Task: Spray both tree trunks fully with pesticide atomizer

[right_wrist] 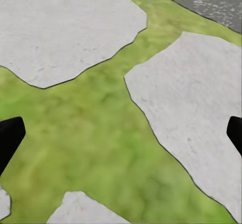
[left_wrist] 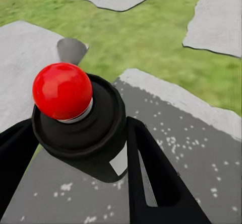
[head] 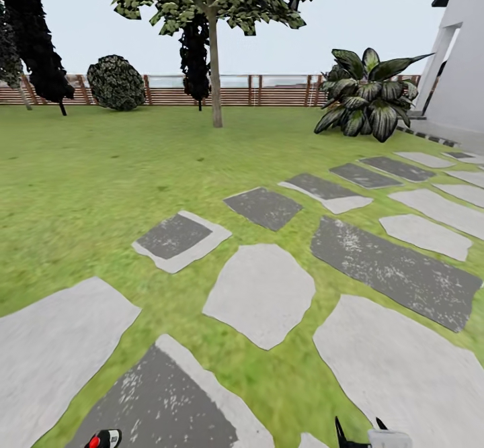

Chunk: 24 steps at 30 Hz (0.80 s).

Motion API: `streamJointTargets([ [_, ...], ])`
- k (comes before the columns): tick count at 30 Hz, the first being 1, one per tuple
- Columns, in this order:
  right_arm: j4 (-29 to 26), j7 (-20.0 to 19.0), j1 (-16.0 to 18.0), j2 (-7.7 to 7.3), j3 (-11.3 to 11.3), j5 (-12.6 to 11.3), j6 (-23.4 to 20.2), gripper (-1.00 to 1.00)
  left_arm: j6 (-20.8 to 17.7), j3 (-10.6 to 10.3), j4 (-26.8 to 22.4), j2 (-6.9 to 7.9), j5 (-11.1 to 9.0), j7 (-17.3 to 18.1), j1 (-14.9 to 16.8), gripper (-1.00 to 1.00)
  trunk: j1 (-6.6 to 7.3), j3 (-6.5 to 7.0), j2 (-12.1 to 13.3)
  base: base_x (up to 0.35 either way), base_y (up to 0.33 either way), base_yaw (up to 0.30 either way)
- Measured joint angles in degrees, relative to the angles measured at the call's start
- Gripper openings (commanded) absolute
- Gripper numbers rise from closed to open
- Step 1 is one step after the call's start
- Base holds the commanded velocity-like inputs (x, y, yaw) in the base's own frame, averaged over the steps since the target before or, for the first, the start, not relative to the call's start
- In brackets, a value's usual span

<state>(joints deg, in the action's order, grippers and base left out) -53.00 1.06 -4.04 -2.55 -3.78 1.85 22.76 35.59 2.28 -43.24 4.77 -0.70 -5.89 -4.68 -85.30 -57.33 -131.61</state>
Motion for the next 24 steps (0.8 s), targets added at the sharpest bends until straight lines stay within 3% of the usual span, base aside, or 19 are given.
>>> streamJointTargets([
  [24,0.0,0.0,0.0,-0.01,0.0,0.0,0.0,1.0,0.0,0.0,0.0,0.04,0.0,0.0,0.0,-1.0,0.0,0.0,0.0,0.336,0.0,0.0],
])
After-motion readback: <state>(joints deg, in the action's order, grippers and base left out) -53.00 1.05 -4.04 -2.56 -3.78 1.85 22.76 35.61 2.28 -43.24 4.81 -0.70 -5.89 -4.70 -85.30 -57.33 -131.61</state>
